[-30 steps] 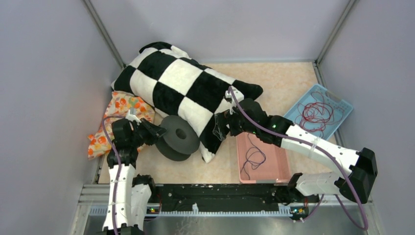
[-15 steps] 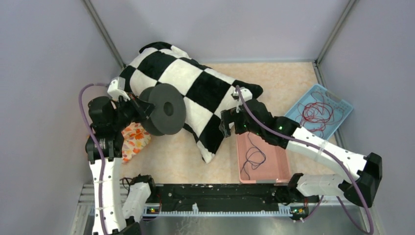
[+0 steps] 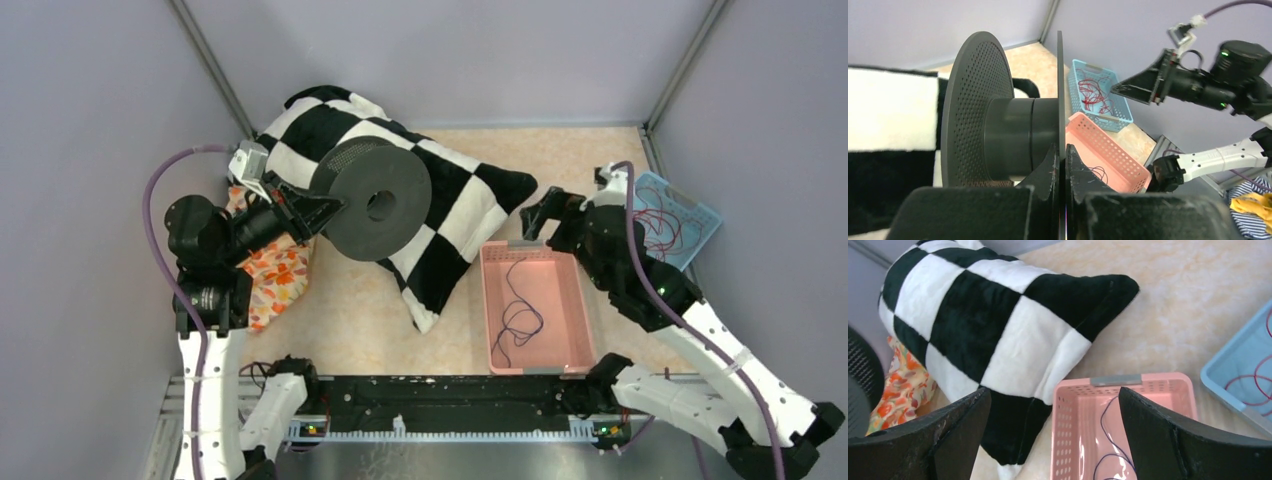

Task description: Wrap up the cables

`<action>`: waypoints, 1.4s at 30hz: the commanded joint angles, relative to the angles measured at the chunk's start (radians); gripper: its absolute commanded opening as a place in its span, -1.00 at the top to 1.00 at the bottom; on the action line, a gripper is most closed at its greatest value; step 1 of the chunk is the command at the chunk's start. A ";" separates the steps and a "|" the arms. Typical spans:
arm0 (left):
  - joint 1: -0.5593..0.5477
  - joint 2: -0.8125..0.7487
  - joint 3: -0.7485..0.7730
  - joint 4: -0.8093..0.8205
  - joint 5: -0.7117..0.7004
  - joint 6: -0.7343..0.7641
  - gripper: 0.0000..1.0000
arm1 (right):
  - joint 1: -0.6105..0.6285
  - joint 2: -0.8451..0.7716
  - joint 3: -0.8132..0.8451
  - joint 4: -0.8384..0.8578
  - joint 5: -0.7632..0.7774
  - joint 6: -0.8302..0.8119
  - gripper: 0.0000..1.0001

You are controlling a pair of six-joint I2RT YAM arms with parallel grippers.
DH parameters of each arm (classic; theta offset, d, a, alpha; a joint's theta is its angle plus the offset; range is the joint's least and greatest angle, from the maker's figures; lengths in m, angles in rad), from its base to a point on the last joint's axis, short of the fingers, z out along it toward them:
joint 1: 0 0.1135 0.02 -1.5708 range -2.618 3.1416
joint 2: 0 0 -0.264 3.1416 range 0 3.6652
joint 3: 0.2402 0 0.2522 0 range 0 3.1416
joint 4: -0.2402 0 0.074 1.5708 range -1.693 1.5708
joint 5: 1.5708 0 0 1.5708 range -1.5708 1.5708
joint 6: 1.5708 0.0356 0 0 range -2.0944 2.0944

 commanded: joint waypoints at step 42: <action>-0.771 1.184 0.422 0.716 -0.125 0.578 1.00 | -0.323 -0.294 -0.051 -0.331 0.141 0.221 -0.97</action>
